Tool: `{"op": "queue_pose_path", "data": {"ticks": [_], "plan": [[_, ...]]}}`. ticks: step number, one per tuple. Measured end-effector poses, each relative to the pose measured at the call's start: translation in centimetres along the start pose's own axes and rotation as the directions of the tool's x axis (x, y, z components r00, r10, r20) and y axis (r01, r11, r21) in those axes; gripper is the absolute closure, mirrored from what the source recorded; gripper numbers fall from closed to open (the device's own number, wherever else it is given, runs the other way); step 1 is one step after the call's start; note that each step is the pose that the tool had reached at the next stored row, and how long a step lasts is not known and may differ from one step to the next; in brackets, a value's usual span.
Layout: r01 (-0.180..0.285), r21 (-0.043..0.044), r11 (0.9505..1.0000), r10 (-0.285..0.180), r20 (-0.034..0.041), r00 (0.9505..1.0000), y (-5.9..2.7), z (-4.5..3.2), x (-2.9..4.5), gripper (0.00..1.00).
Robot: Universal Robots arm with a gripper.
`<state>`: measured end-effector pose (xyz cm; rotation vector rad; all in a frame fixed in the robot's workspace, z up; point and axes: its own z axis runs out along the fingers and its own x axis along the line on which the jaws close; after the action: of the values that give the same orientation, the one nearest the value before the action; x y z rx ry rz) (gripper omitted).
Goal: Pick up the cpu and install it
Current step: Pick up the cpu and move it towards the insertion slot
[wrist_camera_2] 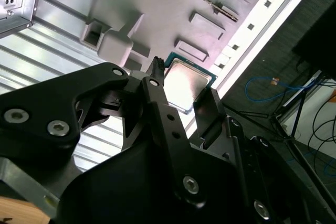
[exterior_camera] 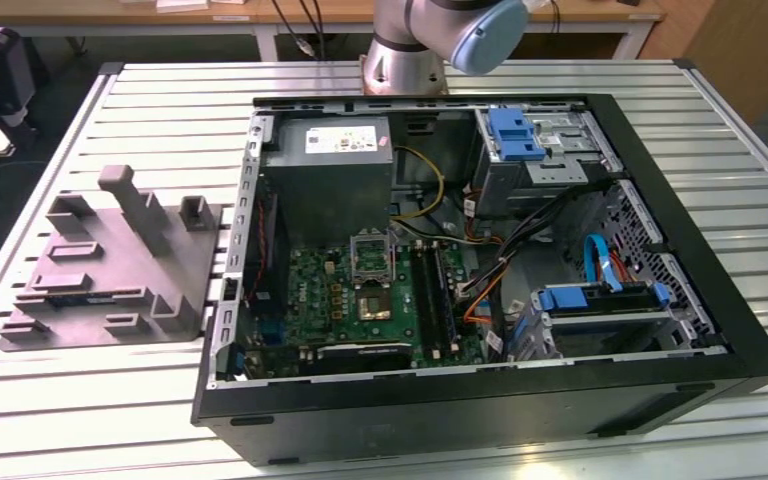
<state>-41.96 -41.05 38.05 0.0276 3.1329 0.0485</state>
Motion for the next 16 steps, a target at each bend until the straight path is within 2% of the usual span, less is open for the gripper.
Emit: {"op": "queue_pose_path", "data": {"ticks": [16], "plan": [[0.000, 0.0000, 1.0000, 0.000, 0.0001, 1.0000, 0.03, 0.02, -1.41, 0.53]]}}
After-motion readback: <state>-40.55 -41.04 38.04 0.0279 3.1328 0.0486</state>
